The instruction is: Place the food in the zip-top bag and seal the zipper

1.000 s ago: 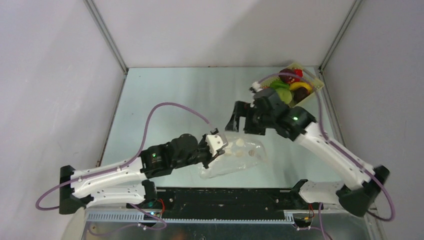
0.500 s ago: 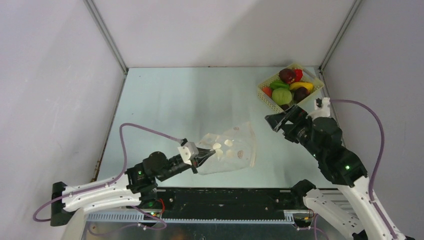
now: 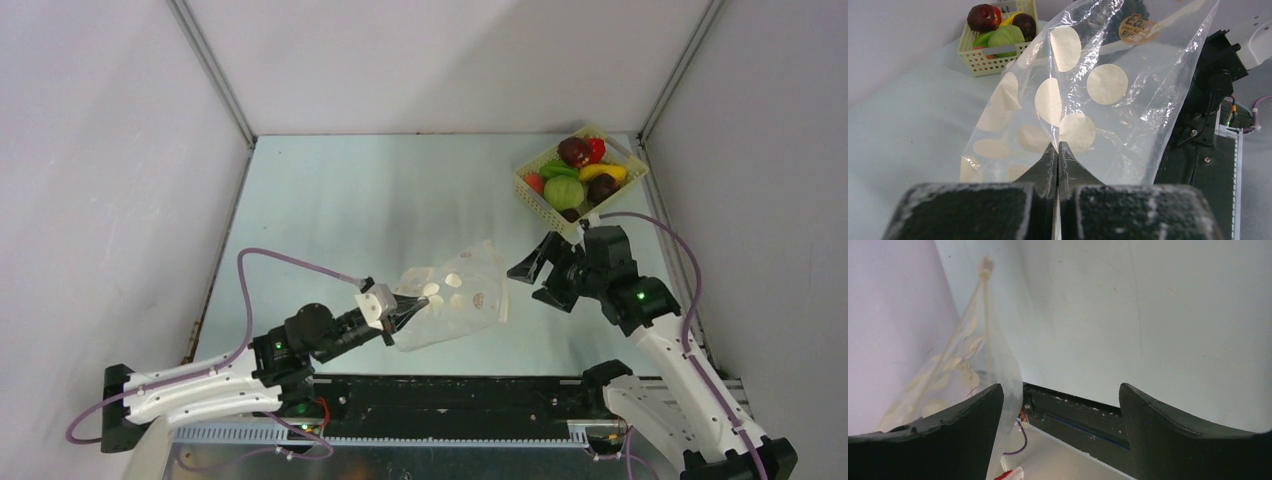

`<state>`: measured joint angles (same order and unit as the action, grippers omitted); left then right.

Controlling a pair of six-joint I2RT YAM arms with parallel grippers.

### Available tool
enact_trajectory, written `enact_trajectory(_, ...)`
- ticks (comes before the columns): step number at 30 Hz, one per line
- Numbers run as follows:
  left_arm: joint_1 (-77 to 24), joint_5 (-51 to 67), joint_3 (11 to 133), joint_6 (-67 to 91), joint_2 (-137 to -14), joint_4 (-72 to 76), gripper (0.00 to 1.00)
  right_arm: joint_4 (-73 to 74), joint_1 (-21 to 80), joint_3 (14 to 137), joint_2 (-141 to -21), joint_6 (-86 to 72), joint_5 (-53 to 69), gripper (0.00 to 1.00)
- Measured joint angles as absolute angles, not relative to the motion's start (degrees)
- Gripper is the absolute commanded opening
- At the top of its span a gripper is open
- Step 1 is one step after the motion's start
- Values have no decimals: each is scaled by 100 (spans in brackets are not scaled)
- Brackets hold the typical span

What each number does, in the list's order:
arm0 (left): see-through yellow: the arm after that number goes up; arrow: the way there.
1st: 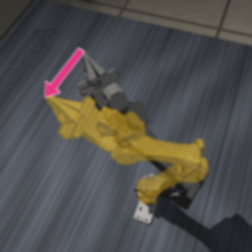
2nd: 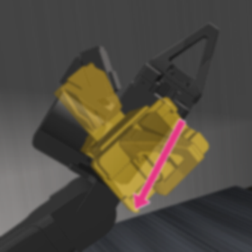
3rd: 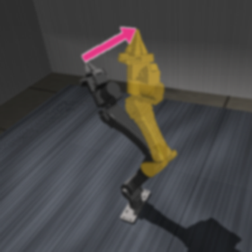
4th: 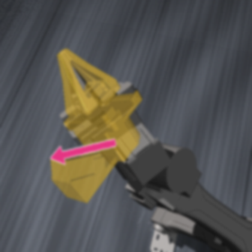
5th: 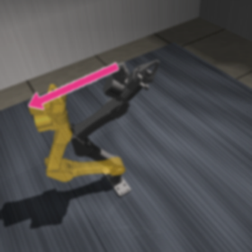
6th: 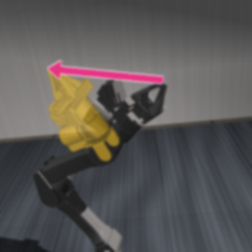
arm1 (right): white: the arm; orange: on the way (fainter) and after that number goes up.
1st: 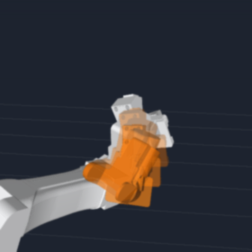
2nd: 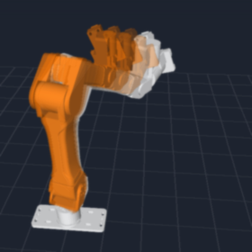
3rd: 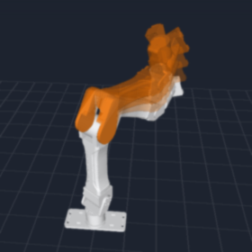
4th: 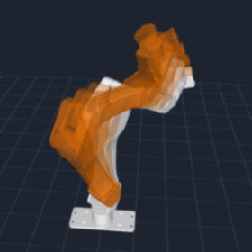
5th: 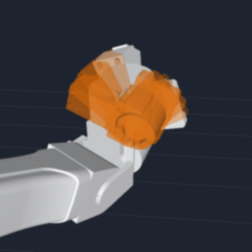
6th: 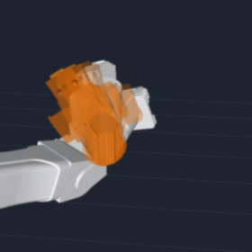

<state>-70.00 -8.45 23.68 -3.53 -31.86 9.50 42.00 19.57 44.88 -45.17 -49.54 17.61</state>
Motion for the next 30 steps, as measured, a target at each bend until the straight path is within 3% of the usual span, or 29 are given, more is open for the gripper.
enact_trajectory(21, -7002, -692, 2368, -464, -3203, 891, 0, 3887, 1918, 4488, -4442, -4840, 2967, 85)
enact_trajectory(27, -7000, -639, 2368, -467, -3282, 893, 0, 3699, 2272, 4488, -4569, -4803, 3247, 72)
enact_trajectory(30, -7000, -582, 2368, -469, -3306, 893, 0, 3645, 2427, 4484, -4751, -4786, 3306, 61)
